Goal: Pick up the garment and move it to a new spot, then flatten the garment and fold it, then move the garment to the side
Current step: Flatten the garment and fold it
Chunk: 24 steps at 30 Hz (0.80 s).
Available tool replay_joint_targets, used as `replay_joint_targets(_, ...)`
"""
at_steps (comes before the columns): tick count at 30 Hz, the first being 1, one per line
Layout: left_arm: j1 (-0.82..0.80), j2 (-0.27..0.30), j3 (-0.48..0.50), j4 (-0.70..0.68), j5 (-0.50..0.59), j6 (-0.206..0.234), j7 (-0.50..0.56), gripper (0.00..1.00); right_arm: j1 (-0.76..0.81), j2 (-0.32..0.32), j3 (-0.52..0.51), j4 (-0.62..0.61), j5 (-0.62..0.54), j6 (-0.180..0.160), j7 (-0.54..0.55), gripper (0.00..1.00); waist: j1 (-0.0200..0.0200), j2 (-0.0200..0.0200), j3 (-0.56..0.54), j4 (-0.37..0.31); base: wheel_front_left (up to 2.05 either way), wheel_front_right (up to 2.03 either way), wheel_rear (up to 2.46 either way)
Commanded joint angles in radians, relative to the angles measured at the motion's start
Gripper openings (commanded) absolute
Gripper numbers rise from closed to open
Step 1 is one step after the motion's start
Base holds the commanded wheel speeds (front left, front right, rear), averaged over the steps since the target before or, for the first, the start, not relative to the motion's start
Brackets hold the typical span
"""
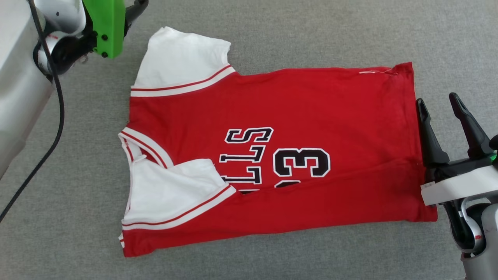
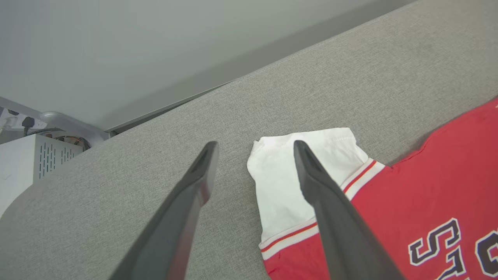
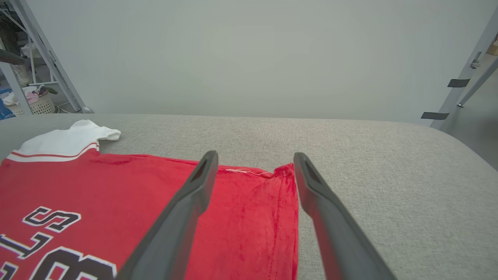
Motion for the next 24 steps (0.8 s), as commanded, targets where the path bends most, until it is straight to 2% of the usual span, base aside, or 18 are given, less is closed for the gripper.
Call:
replay_joint_targets(1,-0.034,-0.01,-0.008,0.02,-0.02,-0.009,0.047,1.0,-0.021,0.002,0.002,-0.007,-0.007,-0.001,-0.008,1.0,-0.0002,0.0,0.078,-0.058,0.0,0.0,0.0)
replay_joint_targets(4,-0.083,-0.018,-0.024,0.054,-0.045,-0.019,0.15,1.0,-0.043,0.003,0.011,-0.008,-0.009,-0.001,-0.014,1.0,-0.0002,0.0,0.115,-0.077,0.0,0.0,0.0)
replay_joint_targets(8,-0.126,-0.024,-0.055,0.094,-0.042,-0.024,0.234,1.0,-0.072,0.003,0.024,-0.004,-0.004,-0.001,-0.021,1.0,-0.0002,0.0,0.159,-0.098,0.0,0.0,0.0)
replay_joint_targets(13,-0.152,-0.029,-0.105,0.16,-0.009,-0.028,0.278,1.0,-0.116,0.003,0.047,0.014,0.003,-0.001,-0.038,1.0,-0.0002,0.0,0.215,-0.126,0.0,0.0,0.0)
replay_joint_targets(20,-0.108,-0.036,-0.149,0.233,-0.009,-0.03,0.307,1.0,-0.127,-0.003,0.055,0.041,0.017,-0.001,-0.055,1.0,-0.0002,0.0,0.226,-0.129,0.0,0.0,0.0)
replay_joint_targets(21,-0.103,-0.038,-0.154,0.236,-0.012,-0.03,0.312,0.38,-0.127,-0.005,0.055,0.045,0.019,-0.001,-0.057,1.0,-0.0002,0.0,0.224,-0.127,0.0,0.0,0.0)
replay_joint_targets(22,-0.099,-0.04,-0.157,0.238,-0.016,-0.031,0.312,0.0,-0.129,-0.007,0.055,0.049,0.022,-0.001,-0.058,1.0,-0.0002,0.0,0.221,-0.124,0.0,0.0,0.0)
replay_joint_targets(24,-0.097,-0.044,-0.159,0.237,-0.023,-0.031,0.302,0.0,-0.135,-0.012,0.051,0.055,0.028,-0.001,-0.062,1.0,-0.0002,0.0,0.213,-0.119,0.0,0.0,0.0)
